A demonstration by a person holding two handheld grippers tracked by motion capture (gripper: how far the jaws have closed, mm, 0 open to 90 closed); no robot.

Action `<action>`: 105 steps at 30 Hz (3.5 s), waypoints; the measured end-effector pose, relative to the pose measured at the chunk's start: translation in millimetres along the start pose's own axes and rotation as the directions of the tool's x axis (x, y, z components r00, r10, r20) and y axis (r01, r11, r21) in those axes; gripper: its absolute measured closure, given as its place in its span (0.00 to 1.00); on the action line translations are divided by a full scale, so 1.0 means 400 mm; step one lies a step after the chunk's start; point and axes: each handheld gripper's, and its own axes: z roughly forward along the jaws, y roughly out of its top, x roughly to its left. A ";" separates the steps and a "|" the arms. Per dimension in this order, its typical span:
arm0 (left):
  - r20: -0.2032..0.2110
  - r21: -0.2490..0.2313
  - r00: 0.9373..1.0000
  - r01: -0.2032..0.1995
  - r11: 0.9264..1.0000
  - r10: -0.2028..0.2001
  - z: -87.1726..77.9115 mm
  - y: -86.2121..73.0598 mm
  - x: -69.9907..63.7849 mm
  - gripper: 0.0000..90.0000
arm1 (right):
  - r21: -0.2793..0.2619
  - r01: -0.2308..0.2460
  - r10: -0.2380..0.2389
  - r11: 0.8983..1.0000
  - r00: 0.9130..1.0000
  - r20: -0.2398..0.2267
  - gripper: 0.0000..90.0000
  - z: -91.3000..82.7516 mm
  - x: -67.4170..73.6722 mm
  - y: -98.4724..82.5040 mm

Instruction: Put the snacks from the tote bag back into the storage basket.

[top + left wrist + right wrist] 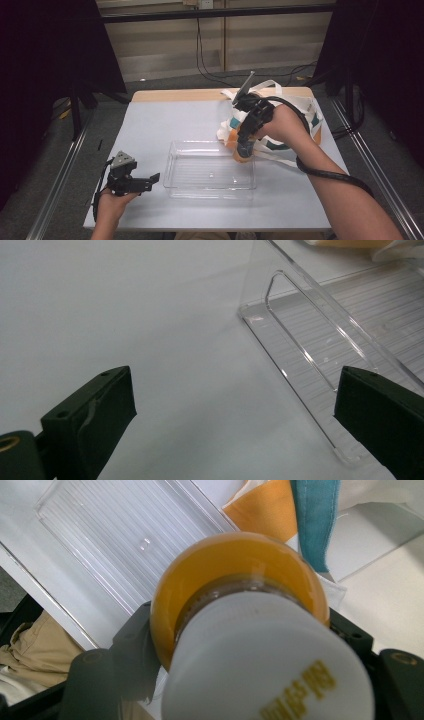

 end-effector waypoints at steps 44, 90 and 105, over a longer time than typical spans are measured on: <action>0.002 0.005 1.000 0.000 1.000 0.000 0.006 -0.001 -0.004 0.03 | 0.037 -0.002 0.002 0.999 1.000 0.001 0.34 0.042 -0.002 -0.004; 0.005 0.007 1.000 0.002 1.000 -0.002 0.003 -0.002 -0.001 0.03 | 0.073 0.003 -0.004 0.997 1.000 0.003 0.34 0.099 -0.004 -0.007; 0.007 0.007 1.000 0.000 1.000 0.000 0.003 -0.002 -0.001 0.03 | 0.082 0.002 -0.002 0.997 1.000 0.003 0.34 0.111 -0.002 -0.006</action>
